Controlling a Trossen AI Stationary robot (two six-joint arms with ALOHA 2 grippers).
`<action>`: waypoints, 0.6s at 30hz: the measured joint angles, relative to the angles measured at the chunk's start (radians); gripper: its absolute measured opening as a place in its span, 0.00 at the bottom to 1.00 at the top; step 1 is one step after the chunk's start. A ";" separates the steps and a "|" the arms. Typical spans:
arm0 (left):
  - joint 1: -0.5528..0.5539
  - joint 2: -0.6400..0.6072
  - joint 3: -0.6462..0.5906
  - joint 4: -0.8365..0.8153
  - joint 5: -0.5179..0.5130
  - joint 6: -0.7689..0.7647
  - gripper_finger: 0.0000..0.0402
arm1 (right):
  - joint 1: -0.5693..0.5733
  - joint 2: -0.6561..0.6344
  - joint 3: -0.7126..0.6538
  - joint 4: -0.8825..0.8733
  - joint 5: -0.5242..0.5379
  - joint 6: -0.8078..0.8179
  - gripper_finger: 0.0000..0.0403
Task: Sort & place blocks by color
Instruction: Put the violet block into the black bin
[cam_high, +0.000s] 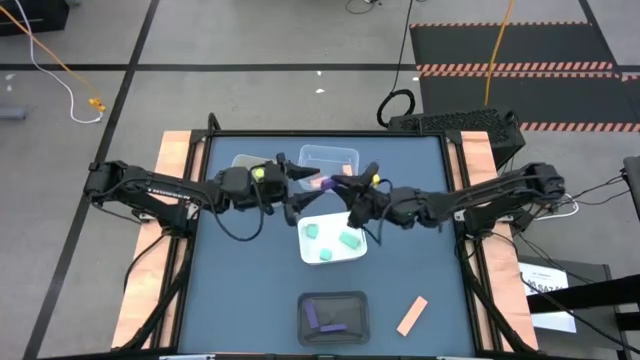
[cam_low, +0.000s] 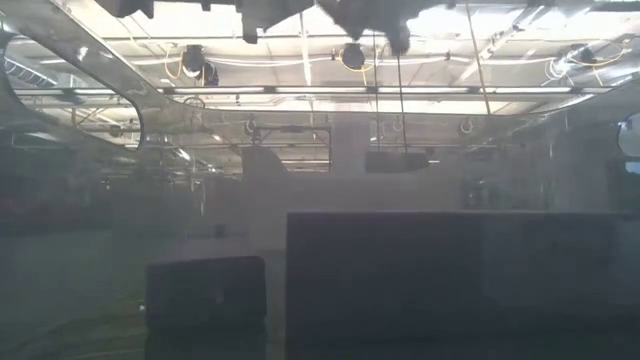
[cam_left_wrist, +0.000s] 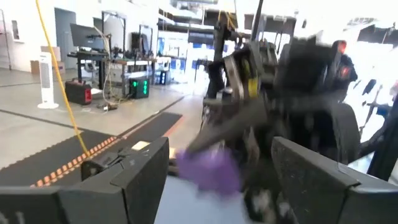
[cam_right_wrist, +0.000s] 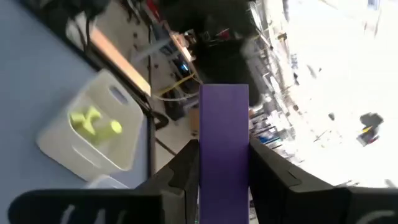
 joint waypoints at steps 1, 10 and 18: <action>0.002 0.015 0.000 0.026 -0.001 -0.005 0.71 | -0.004 0.027 0.000 0.028 0.004 -0.048 0.22; 0.029 0.074 0.000 0.027 -0.045 -0.017 0.65 | -0.018 0.202 0.000 0.330 0.237 -0.390 0.22; 0.068 0.112 0.002 -0.025 -0.090 -0.011 0.59 | -0.003 0.210 0.000 0.343 0.237 -0.376 0.22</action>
